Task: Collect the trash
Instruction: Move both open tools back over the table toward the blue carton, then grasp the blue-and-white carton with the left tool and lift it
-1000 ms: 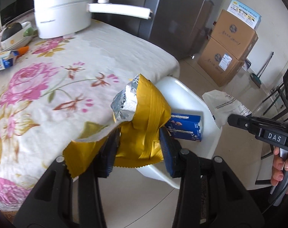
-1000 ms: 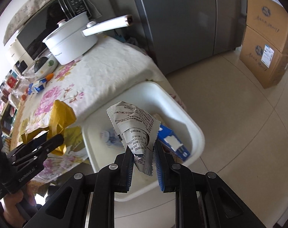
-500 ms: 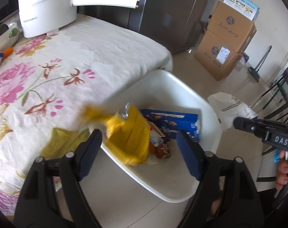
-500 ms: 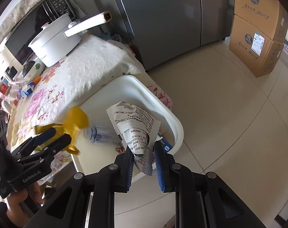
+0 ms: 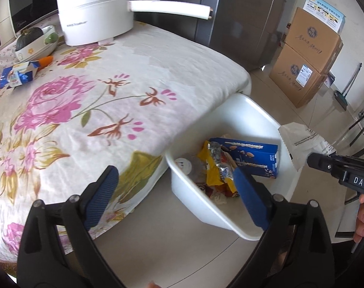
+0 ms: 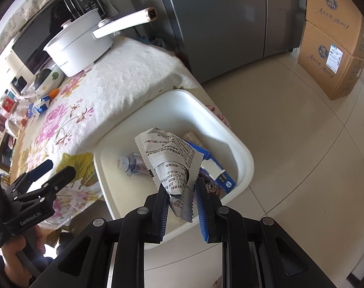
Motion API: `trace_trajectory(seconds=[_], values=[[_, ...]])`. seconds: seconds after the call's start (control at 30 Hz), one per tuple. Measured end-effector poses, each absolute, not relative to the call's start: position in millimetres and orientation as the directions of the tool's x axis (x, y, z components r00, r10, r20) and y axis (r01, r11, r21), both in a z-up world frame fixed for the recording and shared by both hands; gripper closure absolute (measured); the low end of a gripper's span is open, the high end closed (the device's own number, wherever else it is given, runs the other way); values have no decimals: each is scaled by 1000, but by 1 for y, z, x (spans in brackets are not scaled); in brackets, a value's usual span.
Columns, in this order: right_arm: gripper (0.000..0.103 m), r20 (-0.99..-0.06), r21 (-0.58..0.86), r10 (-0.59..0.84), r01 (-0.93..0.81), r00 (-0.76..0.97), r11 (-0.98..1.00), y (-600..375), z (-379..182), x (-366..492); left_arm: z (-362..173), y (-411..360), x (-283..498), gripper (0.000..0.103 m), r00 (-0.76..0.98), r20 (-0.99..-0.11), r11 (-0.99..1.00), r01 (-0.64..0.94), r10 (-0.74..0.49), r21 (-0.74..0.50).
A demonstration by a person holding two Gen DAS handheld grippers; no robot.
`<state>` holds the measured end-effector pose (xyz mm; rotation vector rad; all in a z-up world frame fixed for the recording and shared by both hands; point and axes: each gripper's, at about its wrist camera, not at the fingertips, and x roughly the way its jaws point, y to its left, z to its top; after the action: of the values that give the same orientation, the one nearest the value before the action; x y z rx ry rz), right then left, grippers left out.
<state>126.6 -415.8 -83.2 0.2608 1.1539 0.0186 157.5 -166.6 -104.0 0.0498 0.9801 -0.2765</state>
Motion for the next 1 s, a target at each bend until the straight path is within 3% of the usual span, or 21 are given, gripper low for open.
trace_trajectory(seconds=[0.03,0.07,0.13,0.73,1.0], values=[[64,-897,227,160,119,412,967,-414,-83,127,-103,-163,156,3,531,-824,966,247,-198,-73],[38,-893,250,180,122,413,961,-413,-84,129,-101,-160,155,3,536,-822,968,242,-190,-66],[25,-885,266,179,151,430,952,-413,-81,130,-99,-153,154,2,540,-822,971,230,-181,-63],[14,-887,229,154,126,436,965,-374,-64,145,-83,-101,149,1,570,-812,989,139,-125,-54],[9,-868,214,179,23,463,977,-325,-39,163,-64,-50,160,1,600,-798,998,34,-56,-45]])
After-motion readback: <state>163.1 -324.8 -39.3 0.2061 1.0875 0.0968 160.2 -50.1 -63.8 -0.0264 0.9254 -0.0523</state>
